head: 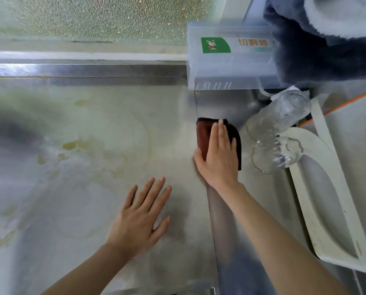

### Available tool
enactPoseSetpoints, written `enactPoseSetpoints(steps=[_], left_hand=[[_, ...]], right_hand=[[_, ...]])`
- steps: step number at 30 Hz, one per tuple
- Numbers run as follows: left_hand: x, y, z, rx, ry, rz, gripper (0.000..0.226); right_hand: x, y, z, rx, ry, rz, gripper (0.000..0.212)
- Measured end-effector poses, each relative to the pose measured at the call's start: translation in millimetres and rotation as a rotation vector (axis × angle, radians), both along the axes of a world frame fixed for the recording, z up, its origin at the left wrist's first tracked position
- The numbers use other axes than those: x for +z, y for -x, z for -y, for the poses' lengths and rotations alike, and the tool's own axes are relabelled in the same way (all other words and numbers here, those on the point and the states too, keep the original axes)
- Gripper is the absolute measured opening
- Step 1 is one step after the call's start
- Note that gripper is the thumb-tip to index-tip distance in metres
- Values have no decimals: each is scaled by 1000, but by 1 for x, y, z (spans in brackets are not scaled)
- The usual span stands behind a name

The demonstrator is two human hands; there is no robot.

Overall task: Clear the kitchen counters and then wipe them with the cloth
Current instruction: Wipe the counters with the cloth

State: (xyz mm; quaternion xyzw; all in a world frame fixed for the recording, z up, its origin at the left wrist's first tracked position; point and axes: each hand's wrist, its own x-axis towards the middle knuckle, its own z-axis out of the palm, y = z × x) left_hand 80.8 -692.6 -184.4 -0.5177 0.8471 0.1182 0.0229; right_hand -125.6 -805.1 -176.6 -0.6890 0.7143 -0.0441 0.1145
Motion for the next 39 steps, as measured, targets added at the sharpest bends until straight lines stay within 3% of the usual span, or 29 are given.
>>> enactPoseSetpoints(steps=[4, 9, 13, 18, 21, 24, 26, 28, 35, 39], left_hand=[[-1, 0, 1, -2, -6, 9, 62], [-1, 0, 0, 14, -1, -16, 59], [-1, 1, 0, 88, 10, -41, 59], [-5, 0, 1, 64, 38, -30, 60], [-5, 0, 1, 77, 38, -41, 60], [-3, -1, 1, 86, 27, -51, 58], [0, -1, 0, 101, 12, -90, 56], [3, 0, 2, 132, 0, -138, 51], [12, 44, 83, 281, 139, -262, 46], [25, 101, 151, 299, 196, -197, 49]], right_hand=[[-1, -22, 5, -25, 129, 112, 59], [-4, -20, -45, 402, 141, 180, 55], [-6, 3, -19, 662, 99, 98, 60], [-1, -19, 58, 489, 45, 13, 60], [4, -33, 76, 405, 32, 61, 58], [11, -23, 49, 258, 139, 251, 53], [5, -1, 21, 71, 243, 234, 48], [-4, 21, -1, -30, 222, 141, 48], [-16, 28, -12, -6, 130, -30, 52], [-19, 30, -12, 1, 130, -53, 55]])
